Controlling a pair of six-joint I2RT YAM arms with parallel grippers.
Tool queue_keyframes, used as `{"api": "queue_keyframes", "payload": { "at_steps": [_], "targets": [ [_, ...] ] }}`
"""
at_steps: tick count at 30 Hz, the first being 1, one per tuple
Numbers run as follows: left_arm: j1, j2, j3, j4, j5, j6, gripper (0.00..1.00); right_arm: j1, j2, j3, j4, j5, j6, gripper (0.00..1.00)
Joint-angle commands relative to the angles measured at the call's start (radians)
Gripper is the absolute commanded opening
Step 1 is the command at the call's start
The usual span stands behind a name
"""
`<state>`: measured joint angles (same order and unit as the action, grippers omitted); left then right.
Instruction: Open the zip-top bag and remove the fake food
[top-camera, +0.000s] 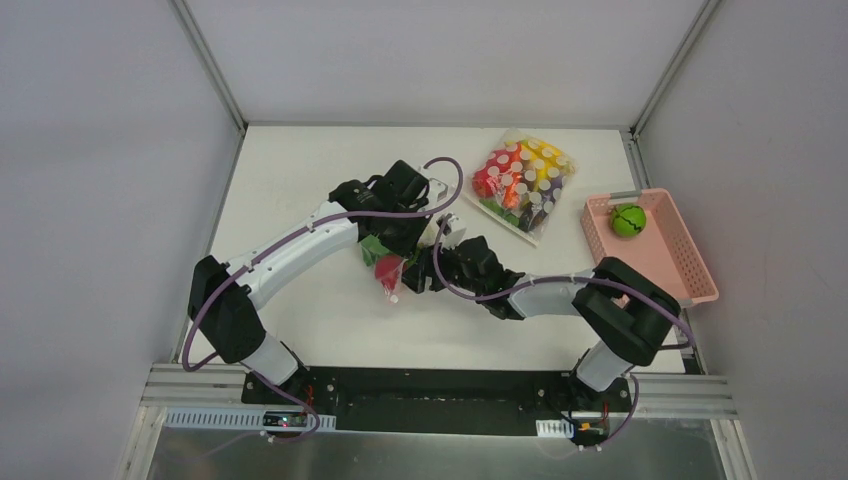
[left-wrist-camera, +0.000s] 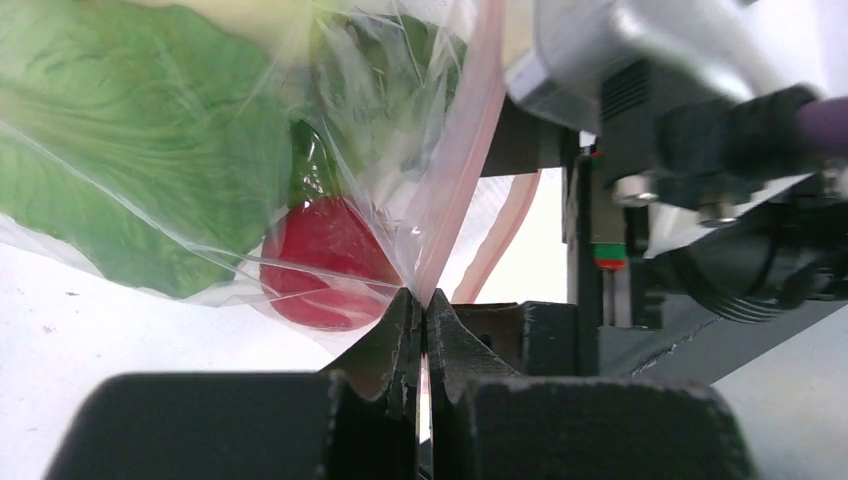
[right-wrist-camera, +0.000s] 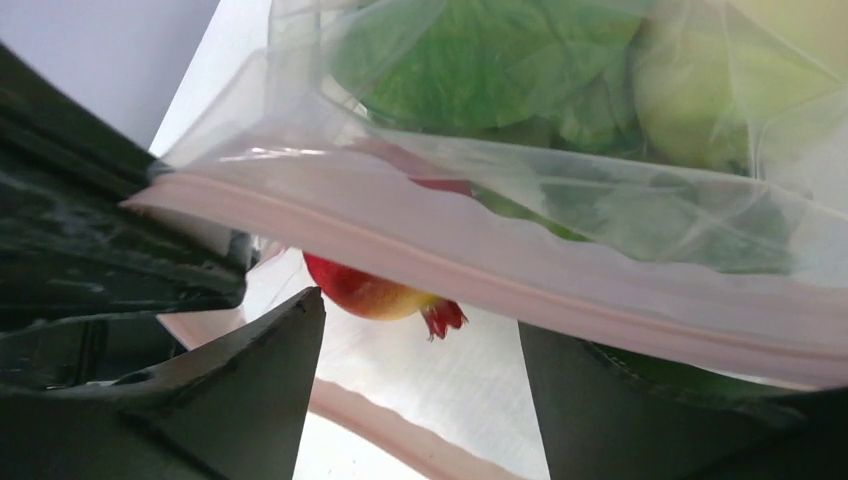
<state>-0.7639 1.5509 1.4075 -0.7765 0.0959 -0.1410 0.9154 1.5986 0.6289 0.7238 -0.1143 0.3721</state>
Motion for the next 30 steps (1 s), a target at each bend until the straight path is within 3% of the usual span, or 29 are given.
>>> {"api": "queue_keyframes", "payload": {
  "at_steps": [1,9,19,23,30],
  "targets": [
    [0.01,-0.059,0.031,-0.023,0.024,0.007,0.0,0.008,0.058,0.017,0.229,-0.067,-0.103,0.74],
    [0.015,-0.058,0.033,-0.024,0.119,0.015,0.0,0.018,0.175,-0.041,0.582,-0.151,-0.249,0.76],
    [0.016,-0.048,0.031,-0.02,0.136,0.022,0.0,0.03,0.279,0.006,0.58,-0.213,-0.292,0.76],
    [0.016,-0.04,0.033,-0.024,0.126,0.023,0.0,0.031,0.281,-0.002,0.577,-0.176,-0.294,0.67],
    [0.017,-0.038,0.038,-0.042,0.052,0.03,0.0,0.029,0.191,-0.062,0.554,-0.112,-0.302,0.37]
  ]
}}
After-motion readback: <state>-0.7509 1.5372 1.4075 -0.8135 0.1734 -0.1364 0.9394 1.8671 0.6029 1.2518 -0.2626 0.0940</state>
